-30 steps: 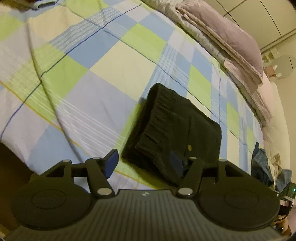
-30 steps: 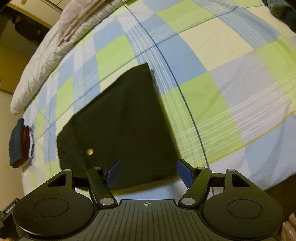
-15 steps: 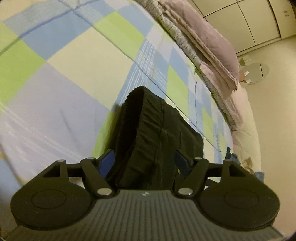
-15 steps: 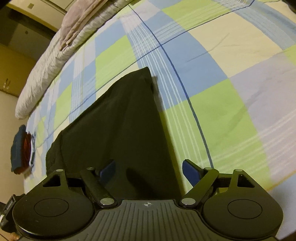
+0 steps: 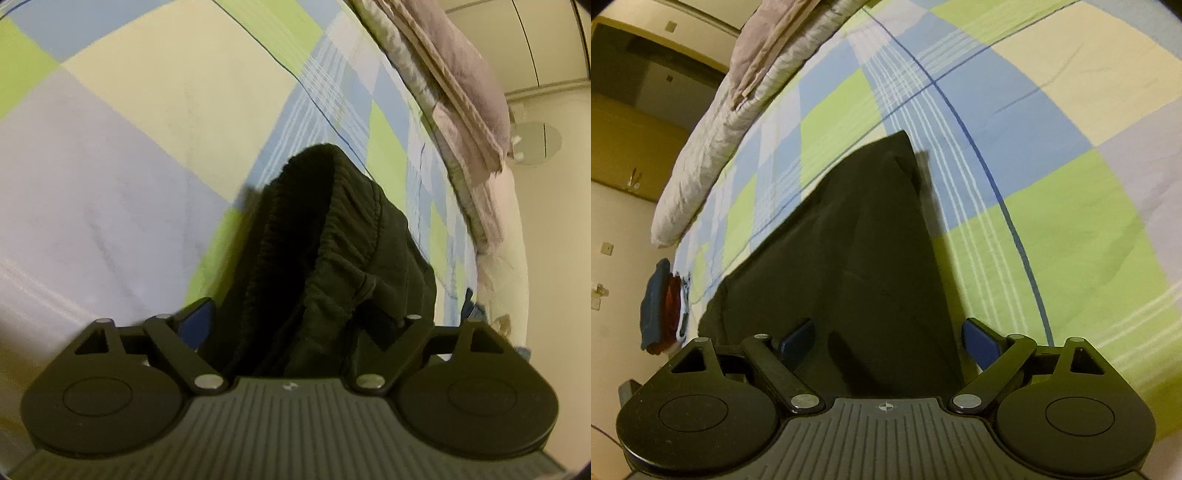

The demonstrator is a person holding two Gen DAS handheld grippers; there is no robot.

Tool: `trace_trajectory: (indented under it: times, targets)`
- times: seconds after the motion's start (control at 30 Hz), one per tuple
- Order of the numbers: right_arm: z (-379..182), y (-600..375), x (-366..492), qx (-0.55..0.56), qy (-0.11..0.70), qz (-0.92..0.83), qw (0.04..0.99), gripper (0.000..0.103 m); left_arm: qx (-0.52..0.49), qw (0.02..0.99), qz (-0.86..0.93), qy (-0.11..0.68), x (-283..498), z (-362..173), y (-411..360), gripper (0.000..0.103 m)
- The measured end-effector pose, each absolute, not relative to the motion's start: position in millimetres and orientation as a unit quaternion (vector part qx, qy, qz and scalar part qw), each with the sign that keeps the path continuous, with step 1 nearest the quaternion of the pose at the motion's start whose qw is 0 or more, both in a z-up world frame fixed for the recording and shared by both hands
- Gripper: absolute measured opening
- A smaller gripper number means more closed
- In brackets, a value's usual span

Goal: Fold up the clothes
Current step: 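Grasp the folded black trousers edge with both grippers, then lift the black trousers with both grippers and carry them toward the clothes stack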

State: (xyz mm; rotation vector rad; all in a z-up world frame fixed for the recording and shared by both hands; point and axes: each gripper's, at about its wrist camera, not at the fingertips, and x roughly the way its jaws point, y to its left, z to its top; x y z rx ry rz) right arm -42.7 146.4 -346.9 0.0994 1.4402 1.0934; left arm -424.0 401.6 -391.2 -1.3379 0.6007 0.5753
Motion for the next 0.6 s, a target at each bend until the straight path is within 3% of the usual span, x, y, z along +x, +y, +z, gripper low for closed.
trace_trajectory:
  times: [0.17,0.33,0.5,0.6]
  targets:
    - [-358,156,-35,0.057,0.632,0.496,0.593,0.089,-0.605,0.702,0.252,0.278,-414,-393,406,0.089]
    - [-364,168,-29,0.056,0.639,0.521,0.564,0.089,-0.602,0.711,0.233,0.28,-415,-395,407,0.079]
    - [-372,170,-21,0.066,0.644,0.534,0.544,0.089,-0.606,0.709,0.224,0.282,-412,-401,411,0.086]
    - [-369,171,-22,0.071,0.645,0.532,0.544,0.085,-0.595,0.715,0.227,0.288,-404,-397,409,0.081]
